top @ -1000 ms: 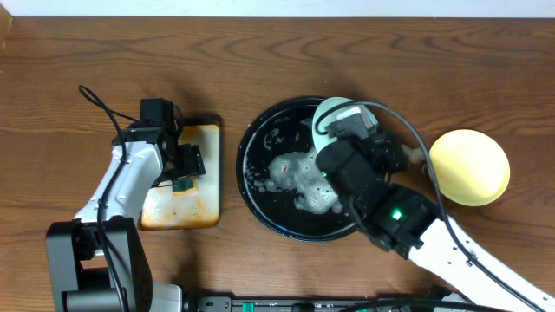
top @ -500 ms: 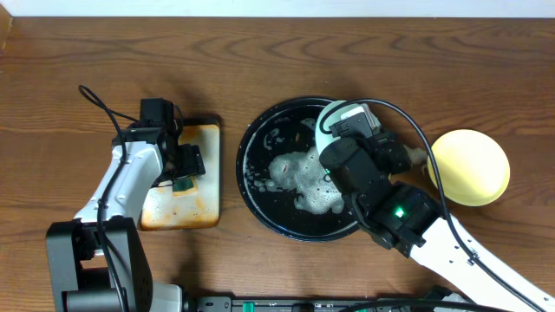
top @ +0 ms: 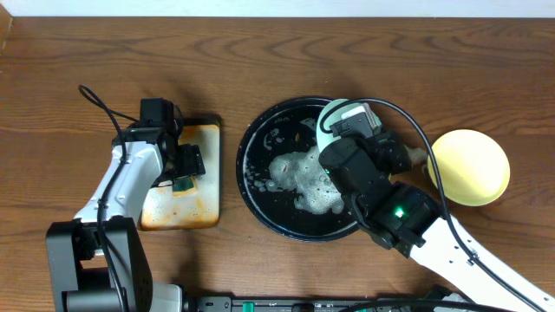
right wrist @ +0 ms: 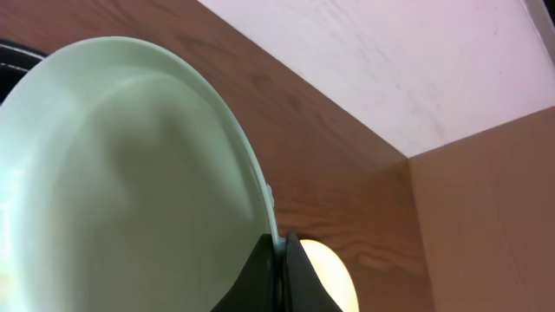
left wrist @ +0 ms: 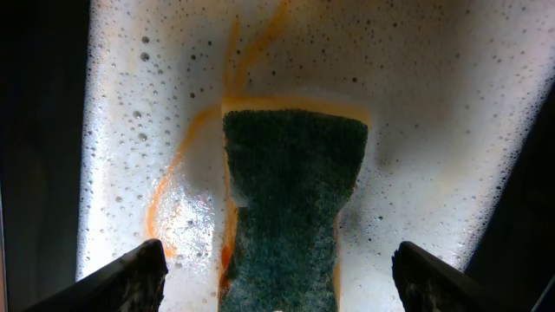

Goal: Clean dirty plates on tray and stack at the side
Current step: 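Lift the green plate and set it onto the yellow plate at right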

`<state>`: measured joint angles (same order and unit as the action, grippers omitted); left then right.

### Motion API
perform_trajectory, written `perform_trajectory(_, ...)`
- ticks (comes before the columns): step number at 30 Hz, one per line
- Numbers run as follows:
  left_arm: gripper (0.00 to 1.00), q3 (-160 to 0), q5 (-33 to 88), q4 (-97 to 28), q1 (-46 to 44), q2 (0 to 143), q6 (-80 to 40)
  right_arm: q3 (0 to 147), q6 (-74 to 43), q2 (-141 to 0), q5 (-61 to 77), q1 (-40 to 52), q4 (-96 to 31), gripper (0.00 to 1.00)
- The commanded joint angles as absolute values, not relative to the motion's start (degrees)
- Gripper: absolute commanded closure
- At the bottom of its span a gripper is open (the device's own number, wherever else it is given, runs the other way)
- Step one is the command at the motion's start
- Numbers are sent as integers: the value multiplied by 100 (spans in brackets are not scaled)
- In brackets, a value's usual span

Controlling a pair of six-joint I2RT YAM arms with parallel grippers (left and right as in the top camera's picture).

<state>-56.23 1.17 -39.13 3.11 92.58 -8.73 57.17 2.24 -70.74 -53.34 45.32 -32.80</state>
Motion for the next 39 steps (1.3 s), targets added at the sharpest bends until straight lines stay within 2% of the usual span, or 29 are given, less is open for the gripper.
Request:
perform_trajectory(1, 16, -5572, 84, -3933, 320, 9249, -838, 5767, -165, -6971, -5068, 4475, -3321, 99)
perform_trajectory(5, 16, -5572, 84, -3933, 320, 9249, -838, 5813, -869, -6934, -4414, 3944, -3544, 99)
perform_trajectory(12, 16, -5572, 84, -3933, 320, 9249, -838, 5813, -1610, -6873, -1142, 1549, -3959, 99)
perform_trajectory(16, 15, -5572, 84, -3933, 320, 9249, -838, 5813, -1629, -6873, -102, 202, -4101, 99)
perform_trajectory(20, 15, -5572, 86, -3933, 320, 9249, -838, 5813, -1634, -6917, 30, -993, -4257, 99)
perform_trajectory(27, 15, -5572, 84, -3933, 320, 9249, -838, 5795, -1955, -7172, 25, -2458, -4394, 99)
perform_trajectory(39, 15, -5572, 84, -3933, 320, 9249, -838, 5795, -2615, -8355, -443, -3409, -4141, 99)
